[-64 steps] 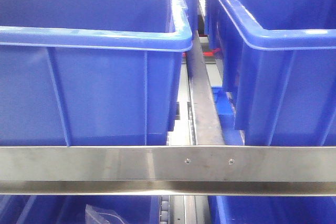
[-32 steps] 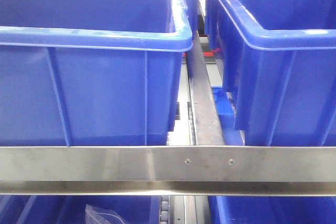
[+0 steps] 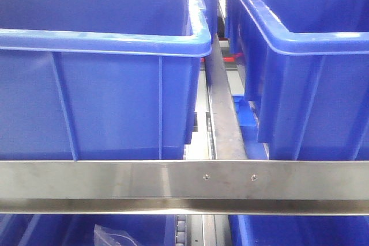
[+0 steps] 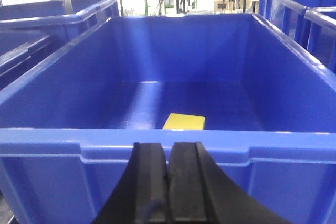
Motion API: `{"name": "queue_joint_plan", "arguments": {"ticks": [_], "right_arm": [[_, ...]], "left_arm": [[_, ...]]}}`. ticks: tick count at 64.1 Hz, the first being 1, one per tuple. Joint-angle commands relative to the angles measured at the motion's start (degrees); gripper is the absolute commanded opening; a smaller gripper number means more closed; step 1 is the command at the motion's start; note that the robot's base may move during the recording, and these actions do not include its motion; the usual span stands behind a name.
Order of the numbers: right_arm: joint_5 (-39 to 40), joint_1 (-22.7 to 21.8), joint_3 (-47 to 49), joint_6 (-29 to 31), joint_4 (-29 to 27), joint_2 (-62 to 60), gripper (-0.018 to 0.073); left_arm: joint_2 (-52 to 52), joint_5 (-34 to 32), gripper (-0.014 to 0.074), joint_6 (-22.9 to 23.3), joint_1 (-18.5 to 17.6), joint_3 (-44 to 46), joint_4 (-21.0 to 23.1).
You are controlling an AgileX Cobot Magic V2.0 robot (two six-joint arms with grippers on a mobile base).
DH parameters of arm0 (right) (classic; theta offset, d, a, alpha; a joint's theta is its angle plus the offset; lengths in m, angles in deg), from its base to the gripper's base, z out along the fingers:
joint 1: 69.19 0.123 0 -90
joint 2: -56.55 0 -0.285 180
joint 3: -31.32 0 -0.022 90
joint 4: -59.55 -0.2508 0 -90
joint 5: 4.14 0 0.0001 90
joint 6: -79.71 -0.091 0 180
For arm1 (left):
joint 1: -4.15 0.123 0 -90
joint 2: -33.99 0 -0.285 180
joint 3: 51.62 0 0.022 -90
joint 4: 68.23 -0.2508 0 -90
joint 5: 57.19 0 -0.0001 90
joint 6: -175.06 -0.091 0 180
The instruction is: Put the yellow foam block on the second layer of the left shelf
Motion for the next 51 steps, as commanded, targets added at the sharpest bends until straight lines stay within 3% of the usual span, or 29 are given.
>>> {"name": "queue_joint_plan", "arguments": {"ticks": [1,51], "right_arm": [[4.9,-0.2,1.0,0.3,0.0,-1.2,0.0055],[4.9,-0.2,1.0,0.3,0.0,-1.2,0.0055]], "left_arm": [[-1.0,-4.7,0.0124,0.2,-0.4,-1.5,0.3],[-1.0,-4.7,0.0124,0.2,-0.4,-1.5,0.3]]}}
